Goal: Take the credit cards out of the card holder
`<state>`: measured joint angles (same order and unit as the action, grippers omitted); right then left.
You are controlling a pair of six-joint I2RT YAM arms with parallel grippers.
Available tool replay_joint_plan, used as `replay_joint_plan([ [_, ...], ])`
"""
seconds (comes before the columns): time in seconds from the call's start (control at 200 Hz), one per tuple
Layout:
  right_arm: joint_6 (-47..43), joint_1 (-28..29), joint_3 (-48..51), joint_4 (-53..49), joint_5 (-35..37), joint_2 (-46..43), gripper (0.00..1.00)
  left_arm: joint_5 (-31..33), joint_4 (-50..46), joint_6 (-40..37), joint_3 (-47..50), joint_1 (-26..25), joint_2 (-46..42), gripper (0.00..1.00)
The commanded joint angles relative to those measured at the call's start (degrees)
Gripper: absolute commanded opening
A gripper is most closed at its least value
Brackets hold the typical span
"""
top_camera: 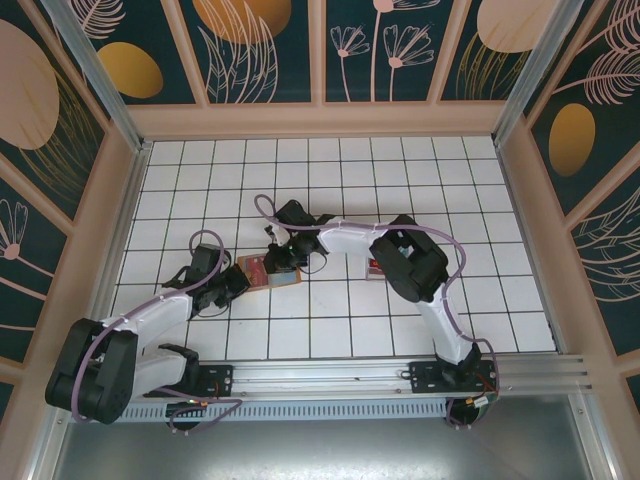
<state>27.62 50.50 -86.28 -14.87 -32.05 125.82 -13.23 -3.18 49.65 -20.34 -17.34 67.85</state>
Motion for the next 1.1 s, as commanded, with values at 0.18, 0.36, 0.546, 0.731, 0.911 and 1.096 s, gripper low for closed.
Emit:
replay_joint_plan([
  [0.18,0.0,0.1,-2.5,-0.7,-3.0,2.1,0.13,-1.4,-0.3,0.3,0.8,0.3,-0.1,0.05],
  [0.36,-0.6,0.2,-3.7,-1.4,-3.8,3.0,0.11,-1.5,-0.2,0.2,0.7,0.3,-0.1,0.05],
  [0.546,-0.9,0.2,-4.0,-1.7,-3.7,3.0,0.00,-1.4,-0.5,0.2,0.5,0.3,0.0,0.05],
  [0.731,-0.3,-0.7,-1.4,-0.7,-1.7,0.4,0.00,0.1,-2.2,0.3,0.0,0.3,-0.9,0.02],
  [0.911,0.2,-1.8,1.4,0.6,-0.1,-2.7,0.00,0.8,-2.5,0.4,-0.2,0.3,-1.1,0.02],
  [1.096,-0.1,-1.9,1.4,0.5,0.5,-3.6,0.00,0.5,-2.4,0.2,-0.6,0.3,-0.9,0.02],
])
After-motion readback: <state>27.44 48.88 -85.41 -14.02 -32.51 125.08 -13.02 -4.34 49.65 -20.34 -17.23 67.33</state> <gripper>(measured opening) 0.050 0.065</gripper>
